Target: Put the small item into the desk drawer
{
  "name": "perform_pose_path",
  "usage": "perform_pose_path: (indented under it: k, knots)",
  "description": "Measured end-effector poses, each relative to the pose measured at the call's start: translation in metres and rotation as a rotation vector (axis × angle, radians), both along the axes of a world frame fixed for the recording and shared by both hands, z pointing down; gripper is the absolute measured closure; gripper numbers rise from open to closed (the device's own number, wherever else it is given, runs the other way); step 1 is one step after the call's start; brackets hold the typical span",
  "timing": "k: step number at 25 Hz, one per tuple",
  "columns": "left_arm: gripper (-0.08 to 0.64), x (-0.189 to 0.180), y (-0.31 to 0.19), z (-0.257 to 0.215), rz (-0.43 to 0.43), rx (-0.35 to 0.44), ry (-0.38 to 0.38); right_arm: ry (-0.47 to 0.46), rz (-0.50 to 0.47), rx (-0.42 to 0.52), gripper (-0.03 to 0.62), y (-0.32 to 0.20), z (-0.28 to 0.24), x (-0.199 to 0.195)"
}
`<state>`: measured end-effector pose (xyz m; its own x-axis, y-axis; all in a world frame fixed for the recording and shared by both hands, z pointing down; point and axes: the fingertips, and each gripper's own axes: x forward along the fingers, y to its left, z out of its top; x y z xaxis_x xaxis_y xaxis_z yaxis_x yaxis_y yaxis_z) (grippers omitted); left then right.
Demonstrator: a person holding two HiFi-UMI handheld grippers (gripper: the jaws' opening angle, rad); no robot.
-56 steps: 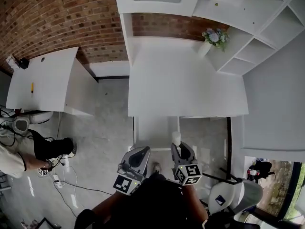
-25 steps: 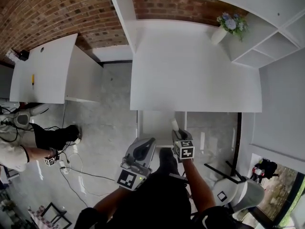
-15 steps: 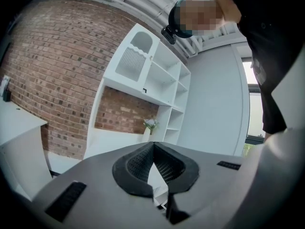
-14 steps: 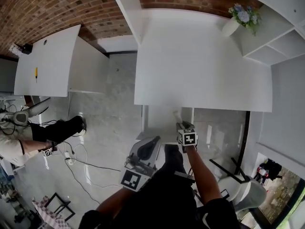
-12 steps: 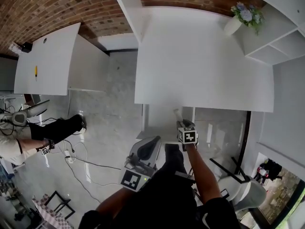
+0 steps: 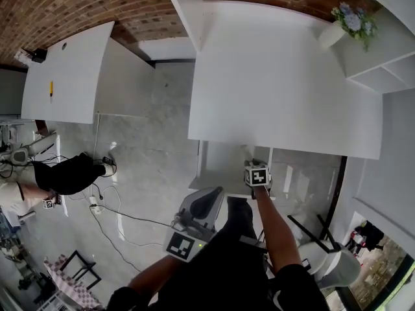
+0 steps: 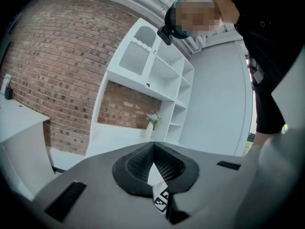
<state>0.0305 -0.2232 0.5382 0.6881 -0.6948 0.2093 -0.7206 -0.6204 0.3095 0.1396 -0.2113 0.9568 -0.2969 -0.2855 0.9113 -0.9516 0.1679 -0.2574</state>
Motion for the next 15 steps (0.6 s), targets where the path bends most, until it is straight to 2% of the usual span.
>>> perform_pose_path:
  k: [10, 15]
  knots:
    - [0.537, -0.007, -0.012, 0.015, -0.021, -0.037, -0.013, 0.031, -0.021, -0.093, 0.46, -0.002, 0.044, 0.0]
    - [0.537, -0.013, -0.015, 0.025, -0.032, -0.056, -0.022, 0.038, 0.001, -0.116, 0.459, -0.004, 0.062, 0.001]
